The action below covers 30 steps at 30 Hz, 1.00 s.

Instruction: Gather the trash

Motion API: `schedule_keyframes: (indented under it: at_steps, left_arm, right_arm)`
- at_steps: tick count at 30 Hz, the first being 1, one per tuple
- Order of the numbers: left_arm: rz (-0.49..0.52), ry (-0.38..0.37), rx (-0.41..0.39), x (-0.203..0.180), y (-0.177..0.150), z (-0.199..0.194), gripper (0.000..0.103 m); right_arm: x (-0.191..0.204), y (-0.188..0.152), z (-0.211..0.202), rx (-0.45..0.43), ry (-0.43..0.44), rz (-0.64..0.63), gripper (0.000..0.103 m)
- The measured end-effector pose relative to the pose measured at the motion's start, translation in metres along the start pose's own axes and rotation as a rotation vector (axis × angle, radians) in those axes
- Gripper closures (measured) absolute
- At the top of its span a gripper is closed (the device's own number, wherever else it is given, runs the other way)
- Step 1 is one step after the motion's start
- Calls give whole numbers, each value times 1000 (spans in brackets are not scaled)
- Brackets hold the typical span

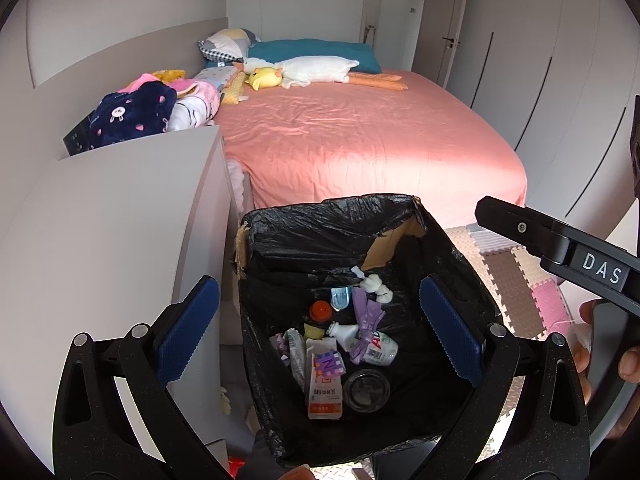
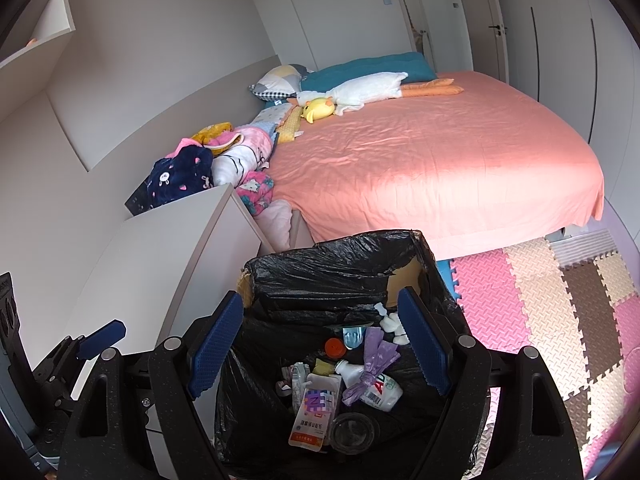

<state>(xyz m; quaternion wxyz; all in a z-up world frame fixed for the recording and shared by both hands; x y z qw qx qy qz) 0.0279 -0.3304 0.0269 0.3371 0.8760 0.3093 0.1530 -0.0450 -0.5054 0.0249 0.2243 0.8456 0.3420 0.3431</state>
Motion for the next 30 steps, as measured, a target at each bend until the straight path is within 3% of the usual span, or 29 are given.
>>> schedule_keyframes:
  at_steps: [4,19,30]
  left_arm:
    - [-32,-42,8,4,-2,3,6]
    - [-9,-11,-6,0,-2,1,6]
    - [-25,-34,-4,1,-2,1,6]
  right_arm:
    - [0,0,0,0,-1,0,23]
    - [-2,-1,-1,-1,-2,1,23]
    - [-3,-1,0,-1,-2,3,23]
Point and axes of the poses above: each gripper's, at about its wrist camera, not at the fingertips, and z roughly the way its jaws point, x to its left, y to its top, the point moved 2 cm from there along z, roughly the way its jaws point, and after that the axes turned 11 degrees about z, right-handed, at the moved point
